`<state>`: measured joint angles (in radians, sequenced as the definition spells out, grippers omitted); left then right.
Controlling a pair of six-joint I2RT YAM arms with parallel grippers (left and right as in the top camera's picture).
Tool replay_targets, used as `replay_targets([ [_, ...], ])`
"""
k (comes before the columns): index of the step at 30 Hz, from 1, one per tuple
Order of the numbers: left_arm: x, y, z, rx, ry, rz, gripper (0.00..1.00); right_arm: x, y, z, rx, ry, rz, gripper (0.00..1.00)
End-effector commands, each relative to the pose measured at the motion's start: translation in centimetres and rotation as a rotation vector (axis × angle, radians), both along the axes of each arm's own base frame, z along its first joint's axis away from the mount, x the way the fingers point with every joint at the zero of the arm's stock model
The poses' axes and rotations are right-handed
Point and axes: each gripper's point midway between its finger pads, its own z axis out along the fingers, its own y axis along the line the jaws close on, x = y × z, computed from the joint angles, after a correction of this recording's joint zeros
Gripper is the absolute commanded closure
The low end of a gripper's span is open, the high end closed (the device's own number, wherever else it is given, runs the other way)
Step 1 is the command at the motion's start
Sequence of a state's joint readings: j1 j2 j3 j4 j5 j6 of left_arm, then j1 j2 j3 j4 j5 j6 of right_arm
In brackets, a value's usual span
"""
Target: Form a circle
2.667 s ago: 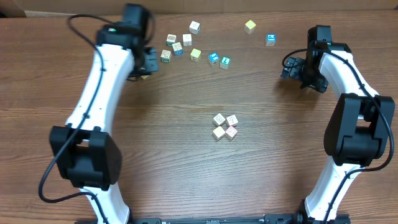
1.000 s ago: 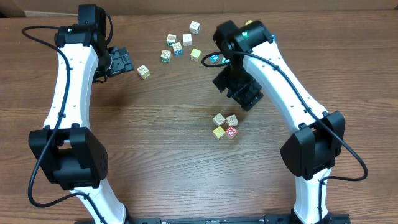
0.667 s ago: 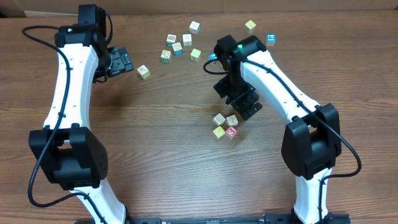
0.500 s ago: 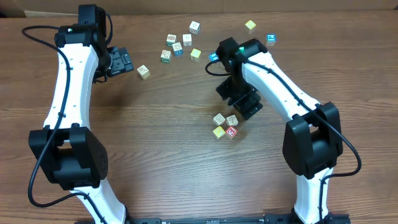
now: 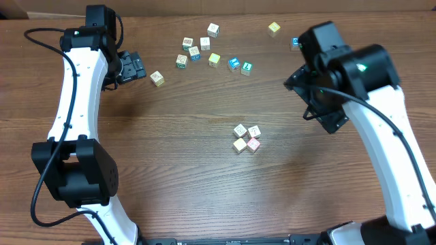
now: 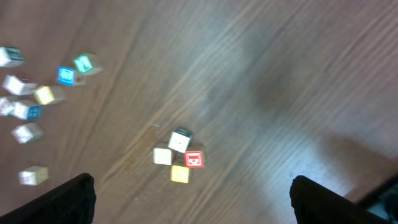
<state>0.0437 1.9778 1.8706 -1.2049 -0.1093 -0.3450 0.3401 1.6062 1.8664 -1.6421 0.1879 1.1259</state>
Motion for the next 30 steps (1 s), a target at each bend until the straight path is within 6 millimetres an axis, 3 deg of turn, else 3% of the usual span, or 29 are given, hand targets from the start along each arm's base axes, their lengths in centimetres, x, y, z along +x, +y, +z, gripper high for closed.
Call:
replay_targets([
  [1,-0.1,0.1,0.9,0.003,-0.022,0.012,0.01,0.9,1.0,-2.9,0.033,0.042,-0.001,0.02],
  [8,-0.1,0.1,0.9,0.003,-0.022,0.012,0.0,2.6,6.0,-8.9,0.19,0.032,0.084,0.09],
  [15,-0.1,0.1,0.9,0.003,-0.022,0.012,0.0,2.9,7.6,-14.5,0.231,0.009,0.084,0.19],
  [30,-0.1,0.1,0.9,0.003,-0.022,0.012,0.0,3.0,8.7,-19.5,0.23,0.032,0.074,0.24],
])
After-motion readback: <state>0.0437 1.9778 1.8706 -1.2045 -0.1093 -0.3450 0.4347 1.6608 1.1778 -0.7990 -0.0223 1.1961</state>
